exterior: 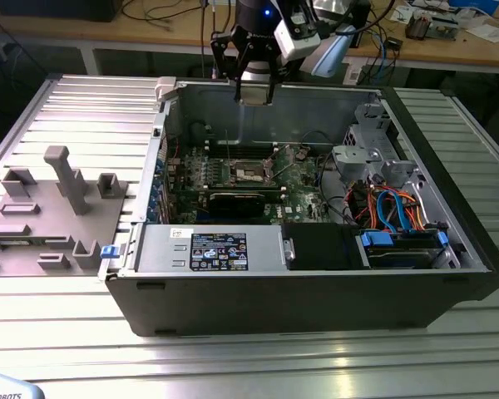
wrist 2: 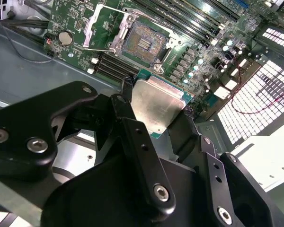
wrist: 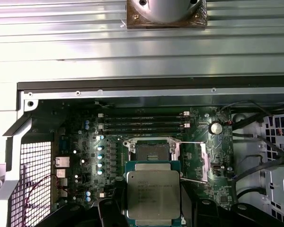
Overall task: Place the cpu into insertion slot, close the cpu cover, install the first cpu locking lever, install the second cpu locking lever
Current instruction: 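Place the cpu into insertion slot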
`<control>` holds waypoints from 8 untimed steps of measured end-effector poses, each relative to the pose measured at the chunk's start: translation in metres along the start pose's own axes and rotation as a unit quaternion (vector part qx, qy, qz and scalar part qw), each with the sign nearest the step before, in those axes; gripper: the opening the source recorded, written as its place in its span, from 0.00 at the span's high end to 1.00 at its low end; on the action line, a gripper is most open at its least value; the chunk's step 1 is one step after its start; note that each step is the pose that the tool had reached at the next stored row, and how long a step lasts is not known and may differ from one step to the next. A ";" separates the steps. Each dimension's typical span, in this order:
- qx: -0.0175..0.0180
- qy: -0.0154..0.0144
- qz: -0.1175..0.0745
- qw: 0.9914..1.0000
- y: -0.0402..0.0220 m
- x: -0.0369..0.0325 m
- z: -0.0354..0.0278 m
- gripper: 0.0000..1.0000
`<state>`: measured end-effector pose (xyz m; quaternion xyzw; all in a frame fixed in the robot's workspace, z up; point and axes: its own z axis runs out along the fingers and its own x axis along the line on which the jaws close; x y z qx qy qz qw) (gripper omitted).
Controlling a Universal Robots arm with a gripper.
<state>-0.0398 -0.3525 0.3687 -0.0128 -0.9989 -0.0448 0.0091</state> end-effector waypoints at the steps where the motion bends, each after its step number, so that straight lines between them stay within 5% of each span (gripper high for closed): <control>1: 0.000 0.000 0.000 1.000 0.0000 0.0001 0.0002 0.45; 8: 0.000 0.000 0.000 1.000 -0.0002 0.0007 0.0022 0.45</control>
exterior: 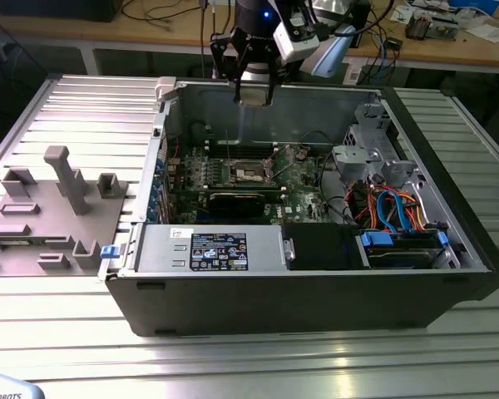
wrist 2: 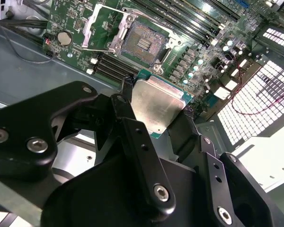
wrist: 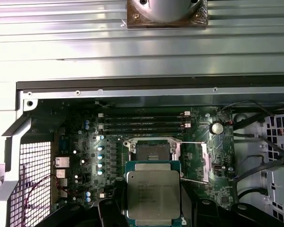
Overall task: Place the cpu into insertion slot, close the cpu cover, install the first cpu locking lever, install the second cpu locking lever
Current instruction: 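Place the cpu into insertion slot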
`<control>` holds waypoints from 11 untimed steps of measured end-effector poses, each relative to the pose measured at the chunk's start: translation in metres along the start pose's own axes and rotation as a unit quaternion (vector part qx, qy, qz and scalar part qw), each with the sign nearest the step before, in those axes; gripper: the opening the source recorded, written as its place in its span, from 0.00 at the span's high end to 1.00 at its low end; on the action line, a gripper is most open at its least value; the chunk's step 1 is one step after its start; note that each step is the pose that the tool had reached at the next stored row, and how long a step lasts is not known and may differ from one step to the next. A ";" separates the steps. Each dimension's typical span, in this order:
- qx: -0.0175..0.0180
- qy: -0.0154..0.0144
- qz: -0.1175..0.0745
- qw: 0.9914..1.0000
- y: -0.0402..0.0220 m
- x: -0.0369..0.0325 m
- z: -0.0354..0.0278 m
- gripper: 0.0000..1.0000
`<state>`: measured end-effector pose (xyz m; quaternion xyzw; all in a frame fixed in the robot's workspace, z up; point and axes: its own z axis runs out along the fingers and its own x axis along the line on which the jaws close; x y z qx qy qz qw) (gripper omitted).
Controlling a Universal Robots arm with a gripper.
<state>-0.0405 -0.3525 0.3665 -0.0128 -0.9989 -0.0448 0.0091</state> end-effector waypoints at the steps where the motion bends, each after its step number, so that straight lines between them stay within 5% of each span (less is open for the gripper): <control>1: 0.000 0.000 0.000 1.000 0.0000 0.0001 0.0002 0.45; 11: 0.000 0.000 0.000 1.000 -0.0003 0.0006 0.0031 0.45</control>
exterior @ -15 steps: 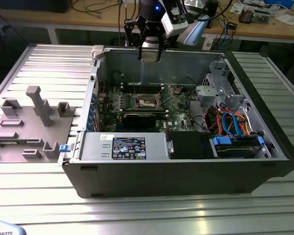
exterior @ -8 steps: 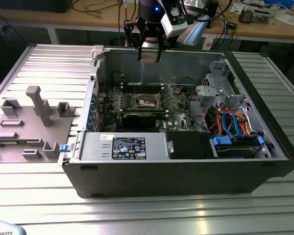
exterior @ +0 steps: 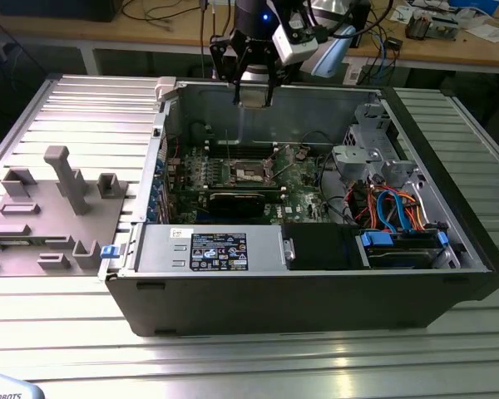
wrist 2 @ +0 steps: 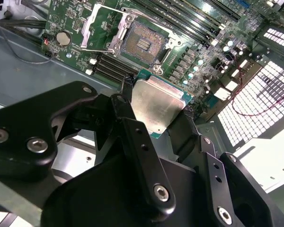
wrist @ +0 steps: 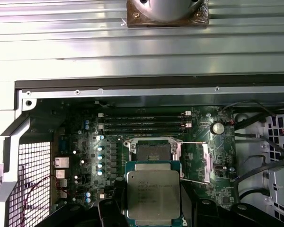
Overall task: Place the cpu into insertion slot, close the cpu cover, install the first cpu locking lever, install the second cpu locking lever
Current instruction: 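Place the cpu into insertion slot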
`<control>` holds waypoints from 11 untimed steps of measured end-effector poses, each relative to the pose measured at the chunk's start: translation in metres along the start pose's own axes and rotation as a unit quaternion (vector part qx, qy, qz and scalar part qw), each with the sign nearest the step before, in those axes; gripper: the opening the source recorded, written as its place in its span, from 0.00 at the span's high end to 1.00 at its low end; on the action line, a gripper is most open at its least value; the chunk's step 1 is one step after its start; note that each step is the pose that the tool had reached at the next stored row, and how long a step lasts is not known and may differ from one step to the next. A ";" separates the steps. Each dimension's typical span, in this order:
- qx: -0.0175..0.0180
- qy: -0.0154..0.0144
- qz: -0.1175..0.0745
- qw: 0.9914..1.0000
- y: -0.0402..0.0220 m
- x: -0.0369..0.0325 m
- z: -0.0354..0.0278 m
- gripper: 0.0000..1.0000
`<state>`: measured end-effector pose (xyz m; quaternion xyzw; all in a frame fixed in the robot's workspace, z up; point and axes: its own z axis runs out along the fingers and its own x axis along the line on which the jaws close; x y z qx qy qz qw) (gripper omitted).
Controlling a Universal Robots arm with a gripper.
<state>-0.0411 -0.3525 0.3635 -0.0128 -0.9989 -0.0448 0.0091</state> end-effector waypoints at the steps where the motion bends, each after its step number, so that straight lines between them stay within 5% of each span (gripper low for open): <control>1: 0.000 0.000 0.000 1.000 0.0000 0.0000 0.0003 0.45; 11: 0.000 0.000 0.000 1.000 -0.0003 0.0002 0.0036 0.45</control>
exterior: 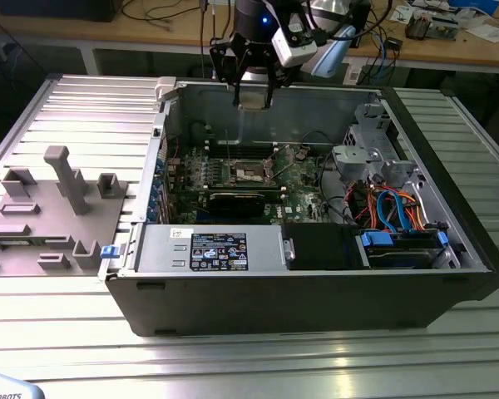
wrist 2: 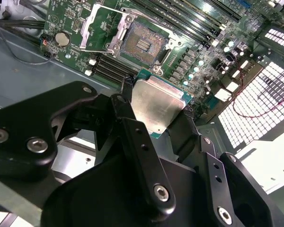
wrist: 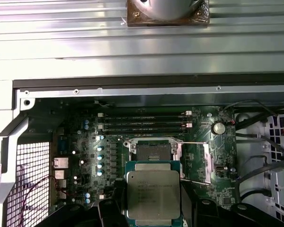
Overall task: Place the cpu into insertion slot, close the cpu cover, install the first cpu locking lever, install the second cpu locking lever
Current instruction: 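Place the cpu into insertion slot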
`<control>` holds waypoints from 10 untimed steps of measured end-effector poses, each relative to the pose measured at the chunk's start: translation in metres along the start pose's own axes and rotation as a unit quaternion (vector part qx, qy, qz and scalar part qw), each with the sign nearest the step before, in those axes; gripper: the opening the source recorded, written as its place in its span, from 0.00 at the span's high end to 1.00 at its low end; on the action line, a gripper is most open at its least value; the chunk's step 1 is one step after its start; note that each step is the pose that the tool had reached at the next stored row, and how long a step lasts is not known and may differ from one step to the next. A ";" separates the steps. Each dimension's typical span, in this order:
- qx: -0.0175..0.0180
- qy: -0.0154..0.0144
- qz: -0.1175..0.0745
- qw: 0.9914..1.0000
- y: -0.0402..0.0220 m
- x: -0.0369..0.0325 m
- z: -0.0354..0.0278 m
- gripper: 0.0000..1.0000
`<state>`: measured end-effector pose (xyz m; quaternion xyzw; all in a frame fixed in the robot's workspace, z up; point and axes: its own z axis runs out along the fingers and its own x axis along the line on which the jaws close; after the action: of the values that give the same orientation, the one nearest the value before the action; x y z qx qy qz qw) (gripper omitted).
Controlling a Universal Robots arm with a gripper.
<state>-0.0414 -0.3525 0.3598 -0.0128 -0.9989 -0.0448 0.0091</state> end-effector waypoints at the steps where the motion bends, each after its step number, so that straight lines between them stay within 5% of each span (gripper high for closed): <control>1: 0.000 0.000 0.000 1.000 -0.0001 0.0000 0.0006 0.45; 10: 0.000 0.000 0.000 1.000 -0.0007 0.0002 0.0049 0.45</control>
<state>-0.0417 -0.3528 0.3549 -0.0128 -0.9989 -0.0448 0.0091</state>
